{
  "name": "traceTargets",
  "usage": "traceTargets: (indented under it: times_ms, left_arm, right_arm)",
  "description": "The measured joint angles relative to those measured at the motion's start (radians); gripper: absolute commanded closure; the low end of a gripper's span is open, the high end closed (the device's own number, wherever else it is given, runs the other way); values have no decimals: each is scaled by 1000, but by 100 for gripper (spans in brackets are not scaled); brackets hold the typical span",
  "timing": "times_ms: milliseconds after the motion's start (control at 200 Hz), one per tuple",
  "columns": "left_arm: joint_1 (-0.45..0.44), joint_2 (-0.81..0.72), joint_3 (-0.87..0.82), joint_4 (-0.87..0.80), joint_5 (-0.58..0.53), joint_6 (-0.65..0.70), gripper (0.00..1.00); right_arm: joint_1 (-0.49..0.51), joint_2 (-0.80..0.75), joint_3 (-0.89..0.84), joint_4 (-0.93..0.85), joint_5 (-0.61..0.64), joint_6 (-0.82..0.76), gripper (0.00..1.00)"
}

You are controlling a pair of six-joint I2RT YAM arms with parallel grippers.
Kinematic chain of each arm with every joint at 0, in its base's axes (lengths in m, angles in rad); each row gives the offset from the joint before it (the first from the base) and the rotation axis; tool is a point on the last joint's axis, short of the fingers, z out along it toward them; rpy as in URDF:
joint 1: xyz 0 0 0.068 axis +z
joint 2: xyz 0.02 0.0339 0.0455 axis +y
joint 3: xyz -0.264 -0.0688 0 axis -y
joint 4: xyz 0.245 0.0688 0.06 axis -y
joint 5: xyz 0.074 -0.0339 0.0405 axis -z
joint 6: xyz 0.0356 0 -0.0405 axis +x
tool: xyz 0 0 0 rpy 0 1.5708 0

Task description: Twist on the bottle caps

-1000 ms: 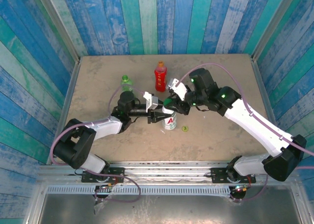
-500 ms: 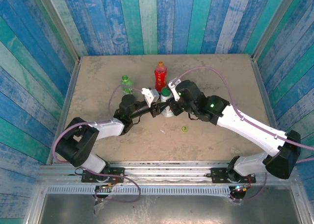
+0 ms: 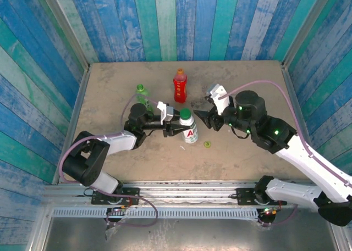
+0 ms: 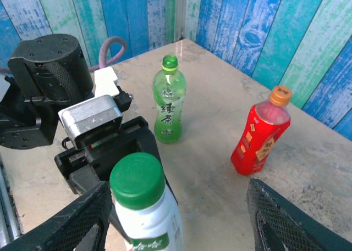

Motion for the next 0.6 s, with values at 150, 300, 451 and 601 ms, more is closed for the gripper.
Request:
traceTargets:
  times_ms: [150, 300, 451, 601]
  left_arm:
    - [0, 0, 3, -9, 29, 1, 52]
    - [0, 0, 5, -38, 26, 12, 52]
    - [0, 0, 8, -62, 1, 23, 53]
    - [0, 0, 8, -72, -82, 28, 52]
  right_arm:
    - [0, 87, 48, -1, -39, -15, 34]
    - [10, 161, 82, -25, -62, -36, 35]
    - [25, 221, 106, -60, -55, -39, 39]
    - [37, 276, 134, -94, -4, 8, 42]
